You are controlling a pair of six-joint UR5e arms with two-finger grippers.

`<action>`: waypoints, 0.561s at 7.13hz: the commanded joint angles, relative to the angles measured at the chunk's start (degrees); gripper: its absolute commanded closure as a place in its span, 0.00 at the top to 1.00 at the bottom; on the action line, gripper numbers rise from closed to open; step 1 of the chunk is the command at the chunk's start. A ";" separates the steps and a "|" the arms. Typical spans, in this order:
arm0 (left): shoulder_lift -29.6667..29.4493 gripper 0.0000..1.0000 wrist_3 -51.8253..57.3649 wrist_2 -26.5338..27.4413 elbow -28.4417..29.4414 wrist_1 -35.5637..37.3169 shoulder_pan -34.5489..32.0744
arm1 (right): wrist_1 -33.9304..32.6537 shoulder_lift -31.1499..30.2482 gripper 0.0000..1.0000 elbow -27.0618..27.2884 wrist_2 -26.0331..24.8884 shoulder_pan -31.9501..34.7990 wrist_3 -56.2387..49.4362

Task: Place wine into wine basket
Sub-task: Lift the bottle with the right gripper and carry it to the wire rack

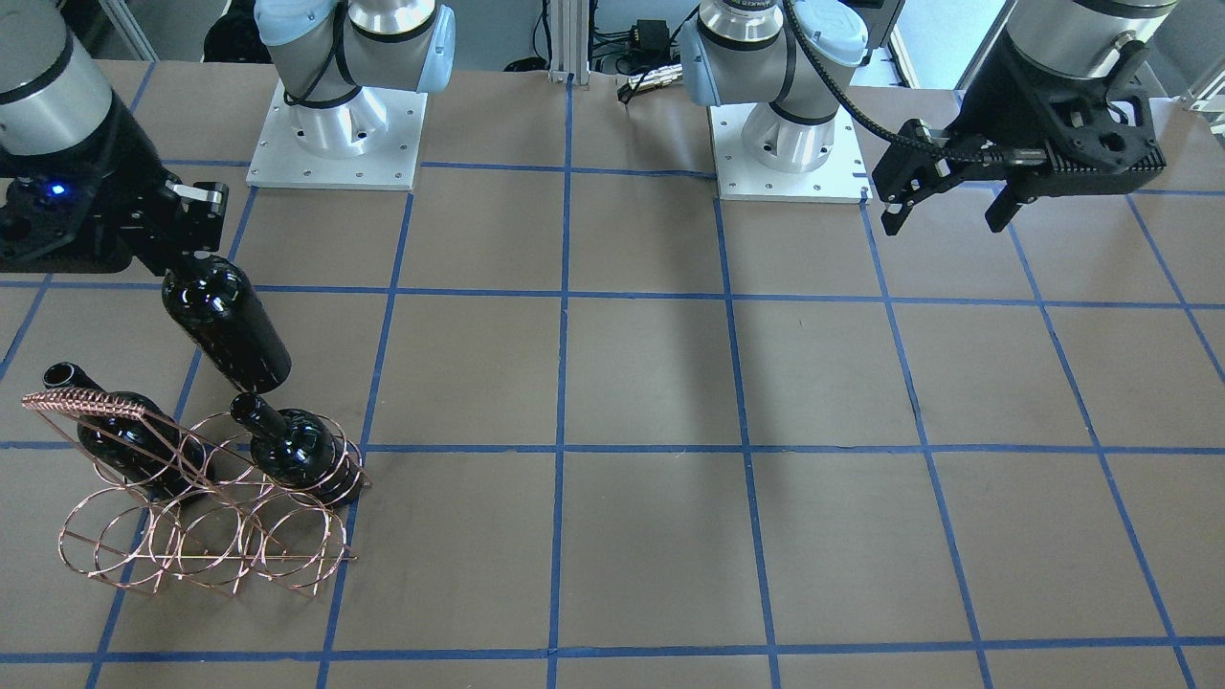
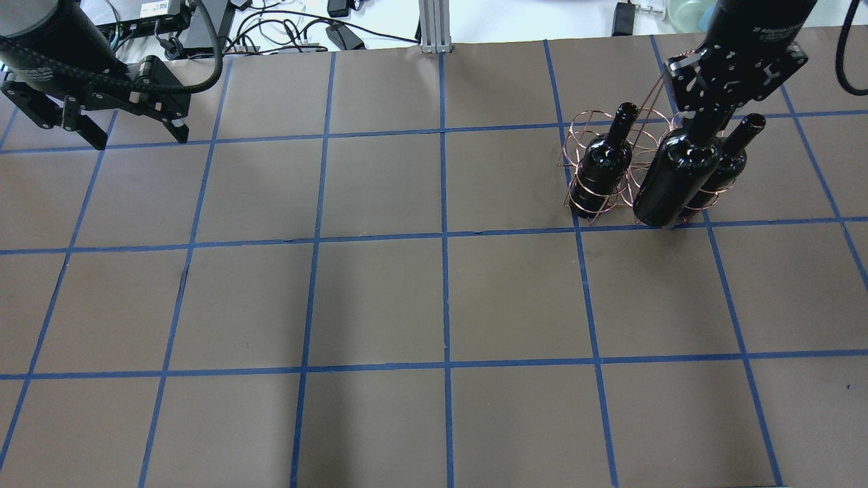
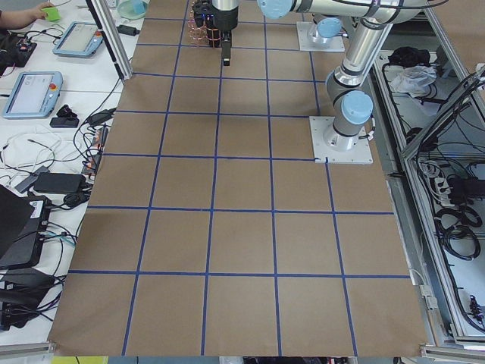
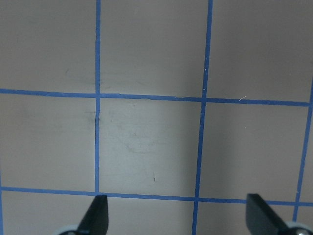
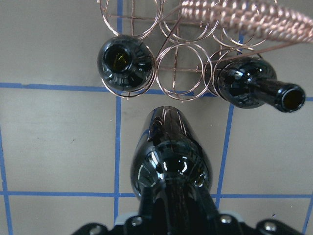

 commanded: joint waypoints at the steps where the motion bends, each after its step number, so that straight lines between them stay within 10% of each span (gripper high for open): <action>1: 0.35 1.00 -2.31 -0.11 -0.05 0.00 -1.74 | -0.60 4.55 0.13 -5.70 0.62 -0.77 -0.96; 4: 0.62 1.00 -6.63 -0.02 -0.05 0.35 -4.73 | -5.26 8.17 0.13 -5.54 0.89 -2.26 -2.28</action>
